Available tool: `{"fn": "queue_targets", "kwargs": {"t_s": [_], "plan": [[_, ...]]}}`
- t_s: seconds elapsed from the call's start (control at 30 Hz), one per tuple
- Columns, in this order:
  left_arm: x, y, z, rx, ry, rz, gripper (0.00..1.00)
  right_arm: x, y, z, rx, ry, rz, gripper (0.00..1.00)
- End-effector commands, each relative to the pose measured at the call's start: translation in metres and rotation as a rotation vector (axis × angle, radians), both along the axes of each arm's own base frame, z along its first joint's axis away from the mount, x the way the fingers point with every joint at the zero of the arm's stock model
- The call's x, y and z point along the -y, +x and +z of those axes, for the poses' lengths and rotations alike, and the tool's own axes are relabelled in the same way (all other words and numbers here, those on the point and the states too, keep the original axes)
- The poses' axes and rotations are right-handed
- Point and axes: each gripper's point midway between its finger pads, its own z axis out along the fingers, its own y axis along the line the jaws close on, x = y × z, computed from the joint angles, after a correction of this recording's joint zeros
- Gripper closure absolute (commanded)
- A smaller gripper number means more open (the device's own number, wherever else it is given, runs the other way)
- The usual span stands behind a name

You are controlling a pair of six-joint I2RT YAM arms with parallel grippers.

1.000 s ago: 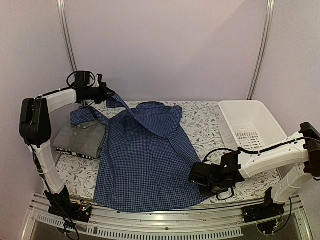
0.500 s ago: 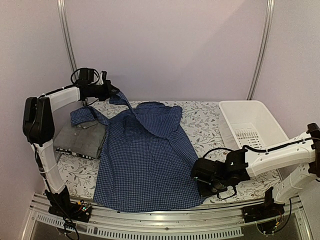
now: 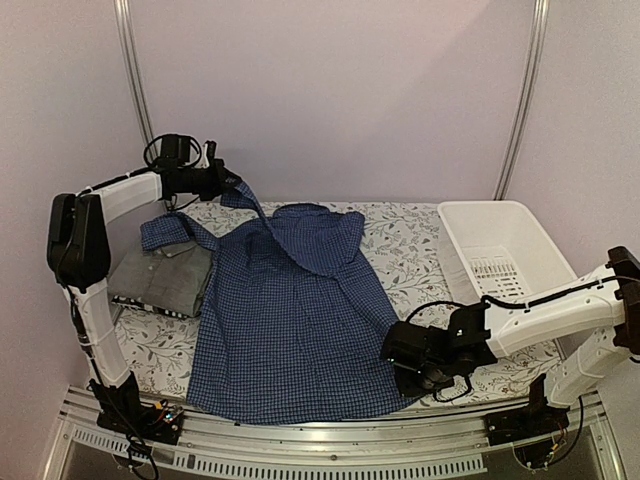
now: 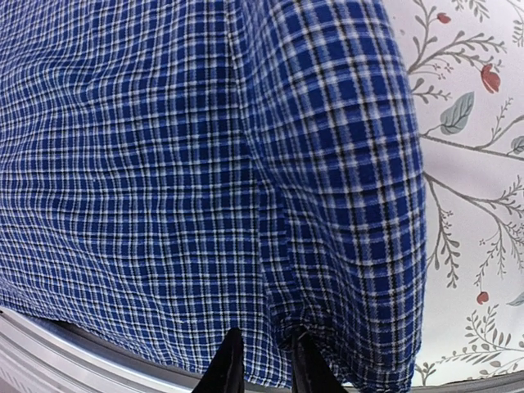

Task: Fold and stack the long sleeve shirts
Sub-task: Pick up the corner of the shirt from the center of the board.

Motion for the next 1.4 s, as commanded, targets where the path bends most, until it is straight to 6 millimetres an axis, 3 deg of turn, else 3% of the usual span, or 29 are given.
{"fn": "queue_targets", "kwargs": {"t_s": [0.0, 0.13, 0.37, 0.63, 0.8, 1.0, 1.37], "plan": [[0.009, 0.0, 0.007, 0.02, 0.001, -0.027, 1.0, 0.01, 0.011, 0.005, 0.045, -0.054, -0.05, 0.78], [0.01, 0.0, 0.008, 0.021, 0.001, -0.028, 1.0, 0.015, 0.021, 0.014, 0.101, -0.11, -0.069, 0.73], [0.01, 0.0, 0.007, 0.016, 0.003, -0.03, 1.0, -0.003, 0.027, 0.014, 0.119, -0.159, 0.008, 0.72], [0.01, 0.0, 0.003, 0.01, 0.005, -0.034, 1.0, 0.03, 0.018, -0.011, 0.086, -0.303, -0.025, 0.67], [0.011, 0.002, 0.004, 0.012, 0.003, -0.035, 1.0, 0.036, 0.016, -0.016, 0.082, -0.328, -0.046, 0.66], [0.011, 0.002, 0.002, 0.007, 0.003, -0.036, 1.0, 0.034, 0.013, -0.023, 0.069, -0.317, -0.035, 0.76], [0.012, 0.003, 0.006, 0.013, -0.004, -0.037, 1.0, 0.038, 0.014, -0.017, 0.078, -0.301, -0.056, 0.94]]}}
